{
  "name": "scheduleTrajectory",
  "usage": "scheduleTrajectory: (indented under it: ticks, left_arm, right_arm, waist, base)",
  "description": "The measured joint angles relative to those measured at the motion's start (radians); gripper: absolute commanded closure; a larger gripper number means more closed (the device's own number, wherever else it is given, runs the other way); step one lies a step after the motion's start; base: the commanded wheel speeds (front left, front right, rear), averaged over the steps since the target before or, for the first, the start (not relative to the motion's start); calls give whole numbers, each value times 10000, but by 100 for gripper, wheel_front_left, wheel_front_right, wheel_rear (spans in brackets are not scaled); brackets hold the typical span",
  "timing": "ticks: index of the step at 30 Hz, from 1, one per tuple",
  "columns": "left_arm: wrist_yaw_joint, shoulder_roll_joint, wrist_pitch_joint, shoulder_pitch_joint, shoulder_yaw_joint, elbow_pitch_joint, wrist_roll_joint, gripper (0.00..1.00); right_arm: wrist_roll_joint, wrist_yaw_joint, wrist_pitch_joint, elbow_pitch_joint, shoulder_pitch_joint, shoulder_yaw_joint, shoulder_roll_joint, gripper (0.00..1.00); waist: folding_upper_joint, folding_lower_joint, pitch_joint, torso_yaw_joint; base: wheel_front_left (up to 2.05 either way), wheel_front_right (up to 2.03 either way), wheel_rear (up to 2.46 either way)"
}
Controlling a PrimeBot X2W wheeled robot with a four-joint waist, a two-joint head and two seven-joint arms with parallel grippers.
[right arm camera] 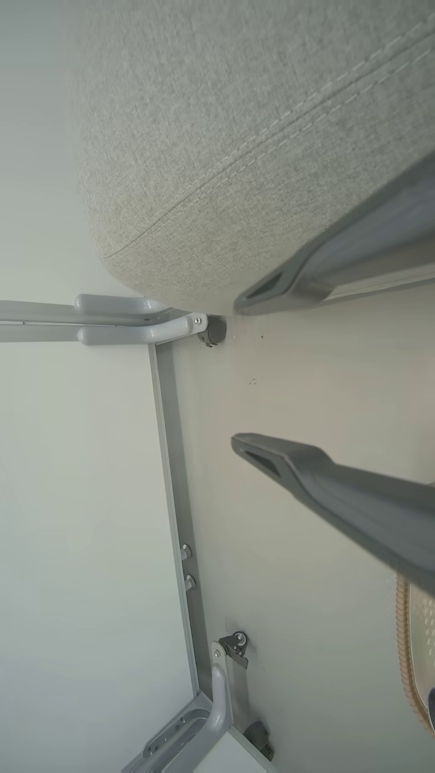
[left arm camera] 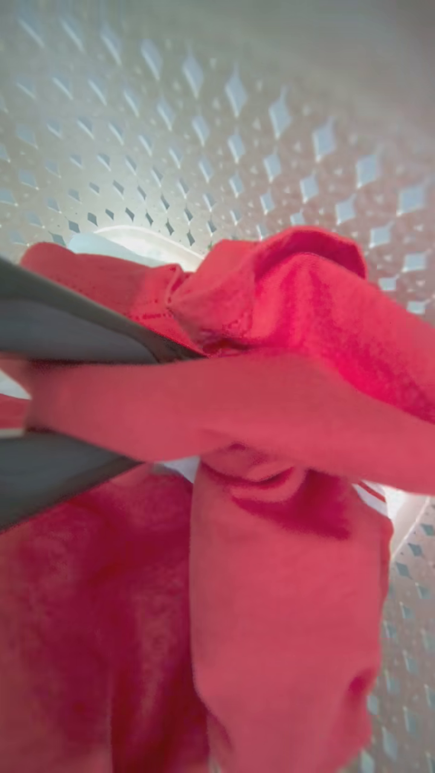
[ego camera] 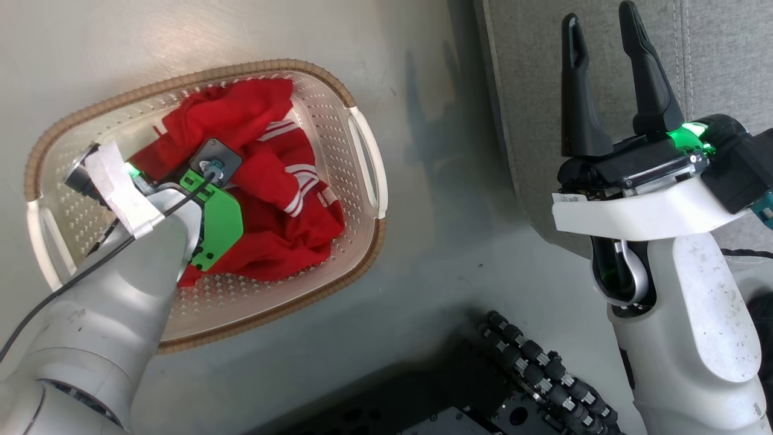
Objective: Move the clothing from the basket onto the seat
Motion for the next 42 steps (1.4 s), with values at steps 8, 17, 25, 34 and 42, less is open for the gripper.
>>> scheduleTrajectory:
  ticks: [8,17,25,34,42]
  left_arm:
    - [-364,-430,-1312,533,303,-290,-644,100]
    - [-326,-711,-1661,1227,974,-1781,-1302,100]
    - [17,-510,-1703,2643,2171,-4684,-1647,100]
    - [127,-330,-1703,4110,3584,-7164,-1620,100]
    - [-67,-449,-1705,5086,4884,-8857,-1455,100]
  right_arm:
    - [-403,0,0,128,142,-130,4,0]
    - [-1003,0,0,395,611,-355,12,0]
    - [-1400,0,127,527,1103,-598,15,0]
    - [-1588,0,635,314,1747,-865,15,0]
    - [-1770,2,1135,33,2499,-1080,8,0]
  waist:
    - [0,0,-788,307]
    - [0,-1,-1893,975]
    - [0,-1,-2978,1664]
    - [0,-1,-4217,2359]
    - [0,-1,-5318,2910]
  base:
    - [0,0,0]
    - [0,0,0]
    - [0,0,0]
    - [0,0,0]
    - [0,0,0]
